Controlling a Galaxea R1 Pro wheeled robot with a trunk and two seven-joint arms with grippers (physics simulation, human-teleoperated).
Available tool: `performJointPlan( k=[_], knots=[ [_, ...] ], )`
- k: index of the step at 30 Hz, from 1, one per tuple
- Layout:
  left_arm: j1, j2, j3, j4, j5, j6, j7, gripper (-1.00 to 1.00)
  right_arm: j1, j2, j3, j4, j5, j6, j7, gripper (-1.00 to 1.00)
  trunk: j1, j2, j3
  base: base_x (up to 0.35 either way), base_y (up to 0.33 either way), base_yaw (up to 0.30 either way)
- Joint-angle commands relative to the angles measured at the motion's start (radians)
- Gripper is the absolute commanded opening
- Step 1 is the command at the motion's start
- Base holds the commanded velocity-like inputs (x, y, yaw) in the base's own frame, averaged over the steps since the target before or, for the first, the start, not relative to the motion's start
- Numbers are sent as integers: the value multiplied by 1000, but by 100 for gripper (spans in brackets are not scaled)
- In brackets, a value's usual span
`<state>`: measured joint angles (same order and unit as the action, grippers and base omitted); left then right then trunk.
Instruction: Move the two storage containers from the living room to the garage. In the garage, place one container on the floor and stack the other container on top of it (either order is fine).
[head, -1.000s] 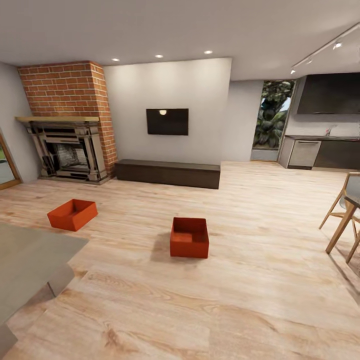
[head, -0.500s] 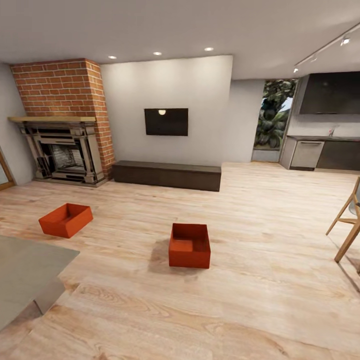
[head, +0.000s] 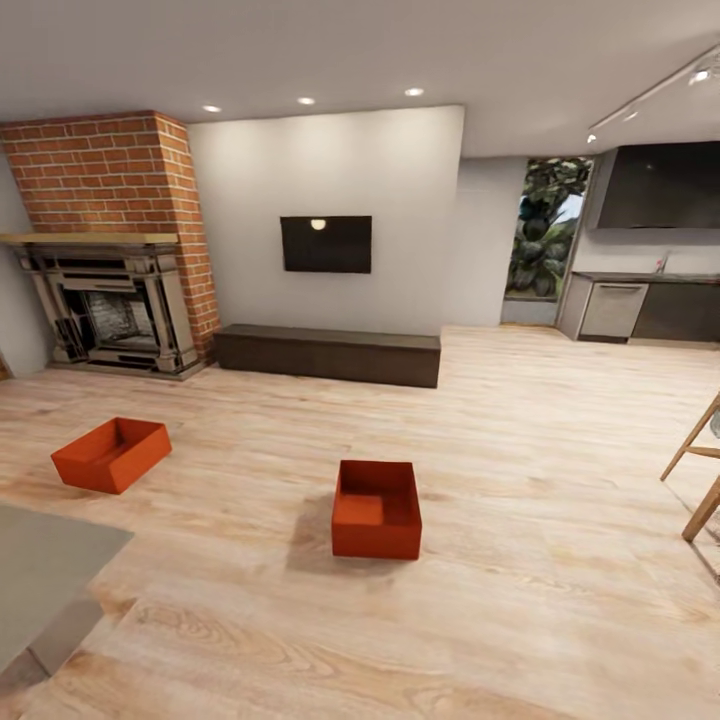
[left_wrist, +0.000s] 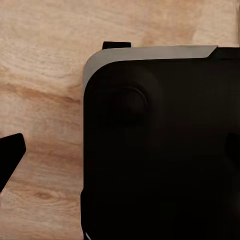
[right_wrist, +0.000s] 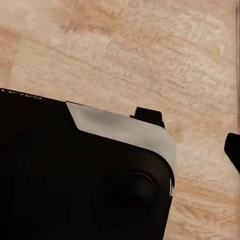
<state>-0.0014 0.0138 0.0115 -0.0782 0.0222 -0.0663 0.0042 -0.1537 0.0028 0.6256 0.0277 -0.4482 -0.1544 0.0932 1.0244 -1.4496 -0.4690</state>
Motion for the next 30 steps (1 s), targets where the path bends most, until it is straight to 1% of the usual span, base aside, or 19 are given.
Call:
performJointPlan(
  k=[1, 30],
  knots=[
    [0, 0, 1, 0, 2, -3, 0, 100, -1, 0, 6, 3, -10, -5, 7, 100, 1, 0, -1, 322, 0, -133],
    [0, 0, 1, 0, 2, -3, 0, 100, -1, -1, 6, 3, -11, -5, 7, 100, 1, 0, -1, 322, 0, -4]
  ],
)
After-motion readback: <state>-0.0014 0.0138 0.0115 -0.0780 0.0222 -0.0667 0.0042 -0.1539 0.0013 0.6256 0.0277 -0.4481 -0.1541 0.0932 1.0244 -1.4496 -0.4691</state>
